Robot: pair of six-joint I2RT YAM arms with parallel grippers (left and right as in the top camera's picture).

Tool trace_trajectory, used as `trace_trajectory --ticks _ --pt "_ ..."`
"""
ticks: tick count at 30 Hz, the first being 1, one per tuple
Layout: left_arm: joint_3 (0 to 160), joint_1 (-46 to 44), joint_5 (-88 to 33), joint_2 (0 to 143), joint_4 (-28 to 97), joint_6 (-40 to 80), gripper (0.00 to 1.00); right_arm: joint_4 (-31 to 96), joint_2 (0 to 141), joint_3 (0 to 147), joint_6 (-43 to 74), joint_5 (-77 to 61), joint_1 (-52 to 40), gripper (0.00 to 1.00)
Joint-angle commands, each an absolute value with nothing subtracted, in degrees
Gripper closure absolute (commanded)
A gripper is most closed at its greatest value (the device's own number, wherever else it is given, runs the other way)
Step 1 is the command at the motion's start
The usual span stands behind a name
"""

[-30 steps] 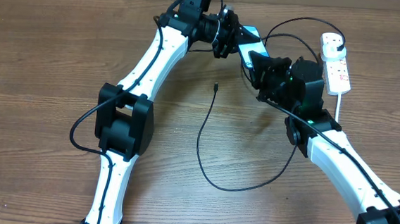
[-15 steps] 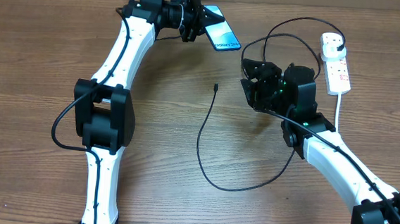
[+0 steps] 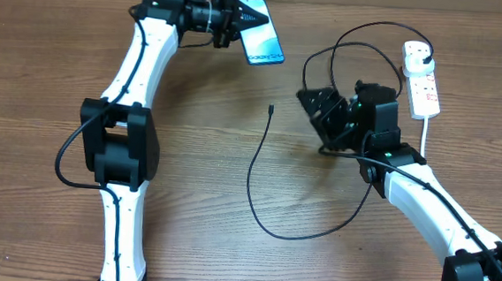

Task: Plug charger to phone and switch on socket

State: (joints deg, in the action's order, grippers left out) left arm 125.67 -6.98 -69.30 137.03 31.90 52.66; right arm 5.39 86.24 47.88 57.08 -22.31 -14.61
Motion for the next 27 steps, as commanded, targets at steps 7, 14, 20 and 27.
trace_trajectory --ticks 7,14,20,27 --pt "126.9 -6.4 -77.3 135.8 34.9 40.2 0.96 31.6 86.3 62.8 34.2 -17.3 -14.4 0.12" --pt "126.9 -6.4 -66.2 133.1 49.2 28.9 0.96 40.9 86.3 65.9 28.0 -15.4 -14.4 0.0" --pt "126.9 -6.0 -60.1 129.7 58.5 27.2 0.96 39.9 86.3 65.9 28.2 -14.2 -14.4 0.0" --pt "126.9 -2.7 -53.6 125.5 69.1 27.3 0.96 41.3 86.3 65.9 28.0 -14.2 -14.4 0.01"
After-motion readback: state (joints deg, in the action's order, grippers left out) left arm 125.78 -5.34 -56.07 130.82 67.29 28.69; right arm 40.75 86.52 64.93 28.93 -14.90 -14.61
